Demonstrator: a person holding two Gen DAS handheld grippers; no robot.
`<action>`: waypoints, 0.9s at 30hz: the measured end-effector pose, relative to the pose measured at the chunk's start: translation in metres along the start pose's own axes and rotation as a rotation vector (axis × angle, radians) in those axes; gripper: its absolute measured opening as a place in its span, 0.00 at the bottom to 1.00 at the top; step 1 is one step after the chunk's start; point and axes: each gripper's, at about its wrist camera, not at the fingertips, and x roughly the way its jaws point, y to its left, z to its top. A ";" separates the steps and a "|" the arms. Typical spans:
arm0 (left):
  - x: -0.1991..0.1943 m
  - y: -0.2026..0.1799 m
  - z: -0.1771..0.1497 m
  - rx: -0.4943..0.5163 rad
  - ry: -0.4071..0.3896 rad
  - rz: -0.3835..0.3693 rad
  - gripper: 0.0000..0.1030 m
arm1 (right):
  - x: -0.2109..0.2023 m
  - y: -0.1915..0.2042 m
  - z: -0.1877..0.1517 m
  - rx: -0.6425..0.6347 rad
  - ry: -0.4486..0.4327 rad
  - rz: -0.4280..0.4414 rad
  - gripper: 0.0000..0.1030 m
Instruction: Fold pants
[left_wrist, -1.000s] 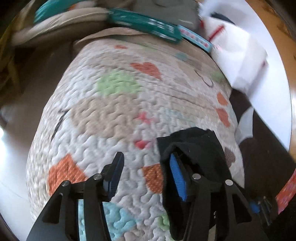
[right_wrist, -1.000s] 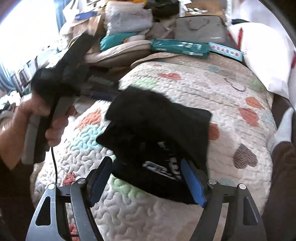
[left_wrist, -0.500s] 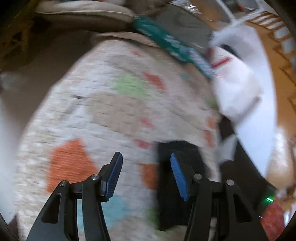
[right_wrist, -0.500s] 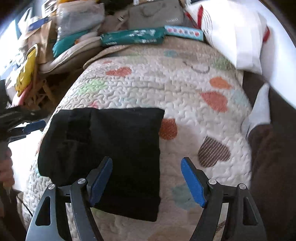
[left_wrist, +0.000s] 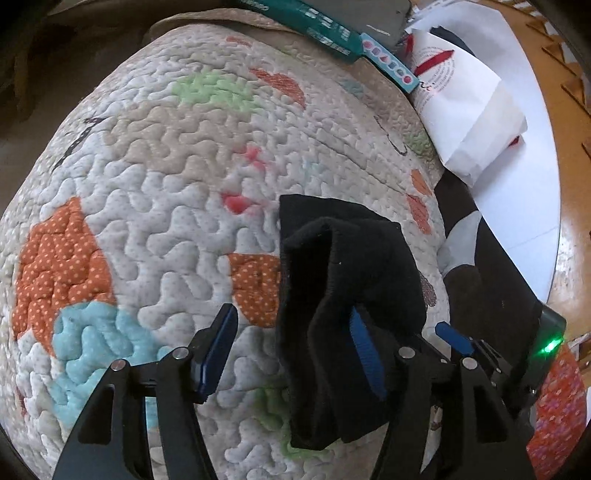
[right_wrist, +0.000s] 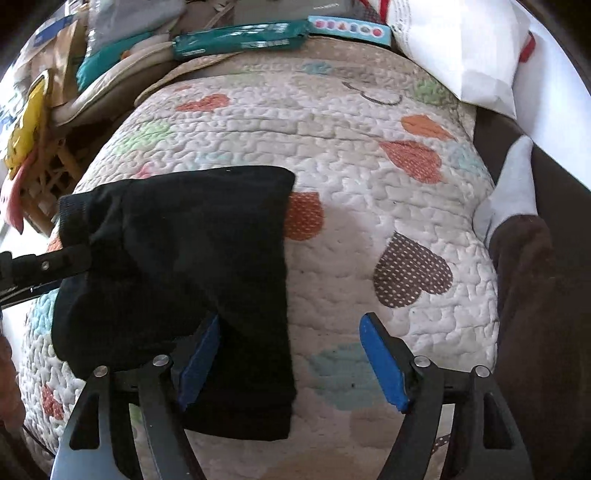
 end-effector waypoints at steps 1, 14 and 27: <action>0.002 -0.001 -0.001 0.003 0.003 0.001 0.64 | 0.001 -0.003 0.000 0.007 0.003 -0.002 0.81; 0.022 -0.014 -0.008 0.058 0.011 0.009 0.68 | -0.023 0.016 0.053 -0.019 -0.072 0.020 0.85; 0.015 -0.006 -0.004 -0.011 0.091 -0.013 0.68 | 0.027 -0.025 0.068 0.213 0.044 0.140 0.92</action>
